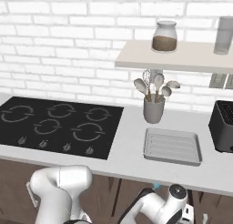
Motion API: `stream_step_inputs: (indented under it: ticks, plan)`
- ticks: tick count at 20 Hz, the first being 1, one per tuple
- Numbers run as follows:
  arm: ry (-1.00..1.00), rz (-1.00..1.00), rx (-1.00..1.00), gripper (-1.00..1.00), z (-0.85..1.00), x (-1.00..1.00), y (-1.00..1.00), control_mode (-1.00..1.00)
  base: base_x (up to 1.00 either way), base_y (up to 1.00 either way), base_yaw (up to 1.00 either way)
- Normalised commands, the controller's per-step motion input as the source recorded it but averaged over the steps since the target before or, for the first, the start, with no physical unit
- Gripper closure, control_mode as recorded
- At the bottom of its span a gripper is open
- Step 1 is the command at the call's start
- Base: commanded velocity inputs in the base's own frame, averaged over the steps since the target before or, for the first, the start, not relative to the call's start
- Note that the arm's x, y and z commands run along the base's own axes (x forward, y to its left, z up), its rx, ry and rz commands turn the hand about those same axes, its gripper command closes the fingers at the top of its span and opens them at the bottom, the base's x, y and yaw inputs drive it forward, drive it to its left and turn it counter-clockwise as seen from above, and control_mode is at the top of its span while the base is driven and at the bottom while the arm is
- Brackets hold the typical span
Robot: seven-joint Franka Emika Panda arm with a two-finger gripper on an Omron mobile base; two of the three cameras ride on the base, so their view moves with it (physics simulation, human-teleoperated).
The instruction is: Pick the ladle from the drawer and place it on the counter.
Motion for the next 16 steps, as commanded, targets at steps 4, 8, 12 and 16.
stream_step_inputs:
  ticks: [4,8,12,16]
  plan:
    - [0.07,-0.02,0.0,-1.0,-0.92,-0.92,-0.08,-1.0,0.0,0.0,0.0]
    - [0.1,-0.03,0.0,-1.0,-1.0,-0.99,-0.02,-1.0,0.0,0.0,0.0]
    - [0.07,-0.02,0.0,-1.0,-1.0,-1.0,-0.03,-1.0,0.0,0.0,0.0]
    - [0.04,-0.01,-0.03,-1.0,-1.0,-1.0,0.0,-1.0,0.0,0.0,0.0]
